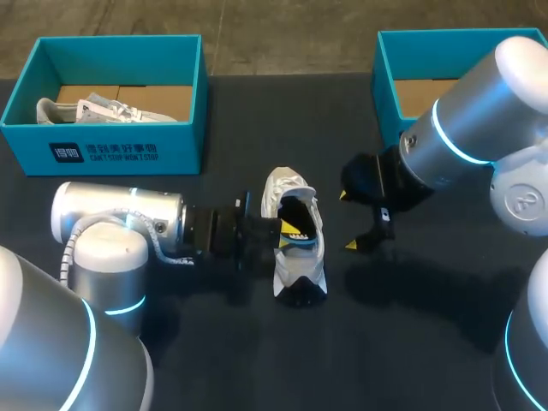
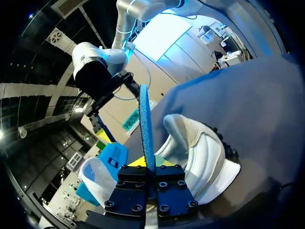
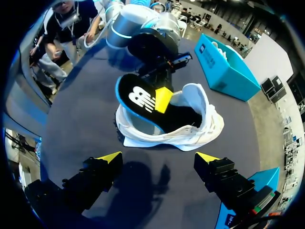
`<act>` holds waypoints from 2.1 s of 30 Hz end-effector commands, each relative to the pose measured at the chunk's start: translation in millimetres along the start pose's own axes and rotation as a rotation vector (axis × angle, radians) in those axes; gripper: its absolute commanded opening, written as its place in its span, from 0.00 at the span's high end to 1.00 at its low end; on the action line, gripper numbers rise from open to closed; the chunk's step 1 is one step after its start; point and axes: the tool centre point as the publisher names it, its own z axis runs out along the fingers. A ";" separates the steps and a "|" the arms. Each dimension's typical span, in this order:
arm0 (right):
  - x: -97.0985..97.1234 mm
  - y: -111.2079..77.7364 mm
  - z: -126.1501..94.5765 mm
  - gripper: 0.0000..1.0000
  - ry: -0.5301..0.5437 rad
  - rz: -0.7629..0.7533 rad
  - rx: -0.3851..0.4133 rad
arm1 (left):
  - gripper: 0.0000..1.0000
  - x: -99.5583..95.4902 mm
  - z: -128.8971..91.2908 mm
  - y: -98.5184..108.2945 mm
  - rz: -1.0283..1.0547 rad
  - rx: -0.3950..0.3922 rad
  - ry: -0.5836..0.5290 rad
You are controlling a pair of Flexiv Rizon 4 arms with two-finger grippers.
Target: Take the shoe out of the shoebox, open the shoe tongue, remove and reinsert the insole, then place the shoe into the shoebox
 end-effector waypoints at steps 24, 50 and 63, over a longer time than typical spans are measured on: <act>1.0 1.0 1.8 0.00 -0.003 0.001 0.003 | 1.00 5.2 -6.8 -21.5 -0.011 0.043 0.015; 1.0 1.0 1.8 0.00 -0.003 0.001 0.003 | 0.66 1.4 -17.1 -27.3 0.033 0.041 0.008; 1.0 1.0 1.8 0.00 -0.003 0.001 0.003 | 1.00 8.1 -4.6 -15.3 0.060 0.043 0.054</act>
